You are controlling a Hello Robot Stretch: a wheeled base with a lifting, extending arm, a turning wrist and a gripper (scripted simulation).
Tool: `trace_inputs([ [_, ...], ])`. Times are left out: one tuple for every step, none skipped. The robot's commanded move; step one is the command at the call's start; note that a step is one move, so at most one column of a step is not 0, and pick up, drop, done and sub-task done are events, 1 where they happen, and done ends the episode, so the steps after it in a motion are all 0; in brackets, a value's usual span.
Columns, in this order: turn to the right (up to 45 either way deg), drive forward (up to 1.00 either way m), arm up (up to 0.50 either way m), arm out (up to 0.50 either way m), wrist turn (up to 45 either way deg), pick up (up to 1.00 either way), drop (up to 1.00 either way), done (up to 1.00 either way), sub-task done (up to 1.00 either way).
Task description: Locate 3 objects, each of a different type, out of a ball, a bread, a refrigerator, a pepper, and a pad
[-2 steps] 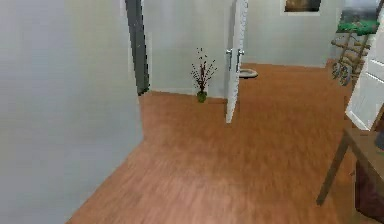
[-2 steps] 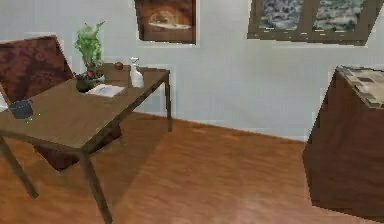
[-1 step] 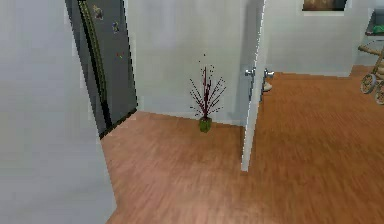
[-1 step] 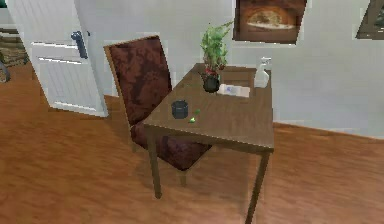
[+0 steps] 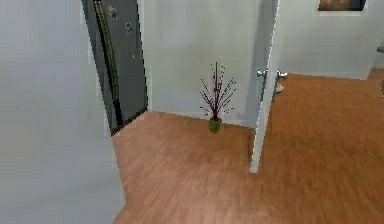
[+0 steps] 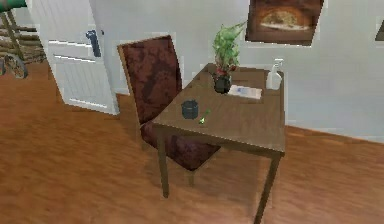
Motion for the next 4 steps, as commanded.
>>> trace_inputs([
  [0.0, 1.0, 0.0, 0.0, 0.0, 0.0, 0.0, 0.0, 0.0],
  [0.0, 0.25, 0.0, 0.0, 0.0, 0.0, 0.0, 0.0, 0.0],
  [-42.0, 0.0, 0.0, 0.0, 0.0, 0.0, 0.0, 0.0, 0.0],
  [0.0, 0.0, 0.0, 0.0, 0.0, 0.0, 0.0, 1.0, 0.0],
])
